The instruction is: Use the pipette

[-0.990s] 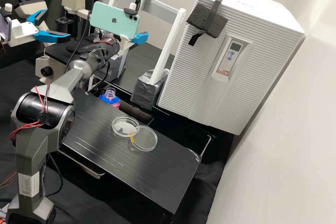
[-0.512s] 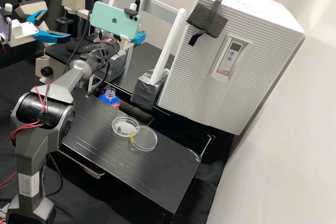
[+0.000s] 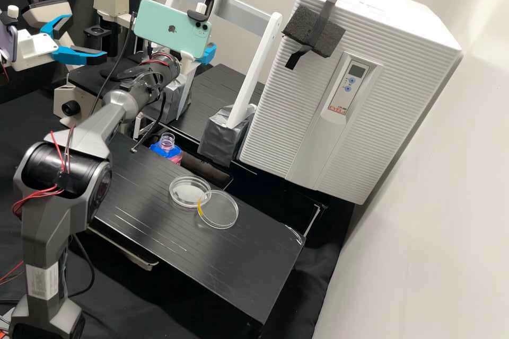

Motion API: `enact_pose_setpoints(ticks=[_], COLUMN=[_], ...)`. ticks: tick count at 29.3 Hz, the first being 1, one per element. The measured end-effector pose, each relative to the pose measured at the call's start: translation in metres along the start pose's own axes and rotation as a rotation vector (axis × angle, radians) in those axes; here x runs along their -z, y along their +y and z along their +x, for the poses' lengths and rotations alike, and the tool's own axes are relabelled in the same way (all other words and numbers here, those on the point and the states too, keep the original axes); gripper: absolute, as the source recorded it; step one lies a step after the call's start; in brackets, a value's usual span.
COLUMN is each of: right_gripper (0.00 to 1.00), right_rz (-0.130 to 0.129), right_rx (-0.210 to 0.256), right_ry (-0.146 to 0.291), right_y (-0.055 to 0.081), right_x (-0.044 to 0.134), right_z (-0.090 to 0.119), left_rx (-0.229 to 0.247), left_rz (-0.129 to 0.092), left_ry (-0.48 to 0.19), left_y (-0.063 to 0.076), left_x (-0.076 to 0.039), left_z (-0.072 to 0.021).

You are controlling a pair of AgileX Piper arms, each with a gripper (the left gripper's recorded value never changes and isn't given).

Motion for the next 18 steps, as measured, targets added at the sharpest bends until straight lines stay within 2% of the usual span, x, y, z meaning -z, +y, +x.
enact_pose_setpoints(ticks=[13,18], right_gripper=[0.00,0.00], right_rz=[0.000,0.000], right_rx=[-0.002,-0.017], right_ry=[0.003,0.026], right_y=[0.0009,0.0067], right_x=[0.0008,0.0062], right_z=[-0.0007,-0.0056], left_rx=[0.000,0.000], left_rz=[0.000,0.000], left_ry=[0.000,0.000], left_y=[0.0000,0.0000], left_x=[0.0000,0.0000], left_z=[0.0000,0.0000])
